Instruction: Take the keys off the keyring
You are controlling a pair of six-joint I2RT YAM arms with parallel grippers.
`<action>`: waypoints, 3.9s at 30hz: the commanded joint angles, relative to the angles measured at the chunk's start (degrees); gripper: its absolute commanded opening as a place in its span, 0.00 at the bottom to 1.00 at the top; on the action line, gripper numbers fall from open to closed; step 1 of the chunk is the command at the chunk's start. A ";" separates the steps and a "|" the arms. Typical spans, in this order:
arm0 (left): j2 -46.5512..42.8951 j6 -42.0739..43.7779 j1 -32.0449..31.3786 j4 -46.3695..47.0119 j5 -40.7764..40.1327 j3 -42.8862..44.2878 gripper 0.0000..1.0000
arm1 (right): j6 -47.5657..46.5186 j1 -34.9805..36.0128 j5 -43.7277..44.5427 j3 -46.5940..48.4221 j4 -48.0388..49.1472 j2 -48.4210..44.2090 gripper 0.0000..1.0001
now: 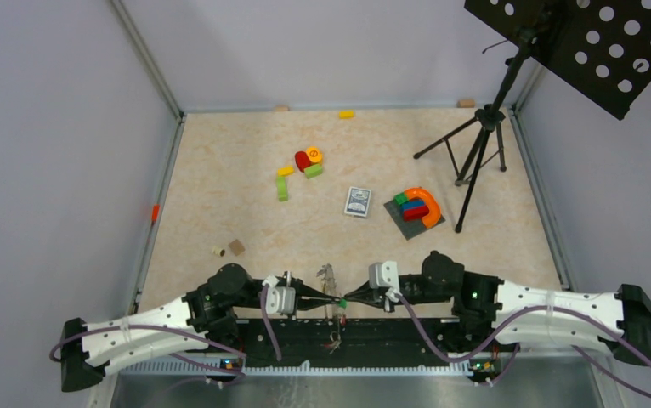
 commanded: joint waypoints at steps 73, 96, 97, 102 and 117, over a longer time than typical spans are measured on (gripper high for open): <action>-0.14 -1.88 -0.08 8.89 -0.91 -0.82 0.00 | 3.31 0.14 -3.40 0.96 9.99 -1.52 0.00; 3.76 -2.00 -0.08 6.18 -0.18 0.87 0.03 | 9.47 0.09 1.78 10.29 -1.79 3.35 0.00; 3.85 -2.07 -0.08 6.13 -0.23 0.86 0.04 | 9.67 0.13 1.92 10.65 -2.20 3.60 0.00; 4.01 -2.16 -0.08 5.58 -0.23 0.99 0.05 | 10.11 0.12 2.16 12.07 -3.37 4.40 0.00; 4.92 -1.97 -0.08 4.27 -1.50 1.21 0.09 | 13.49 0.13 2.17 14.71 -4.55 6.25 0.00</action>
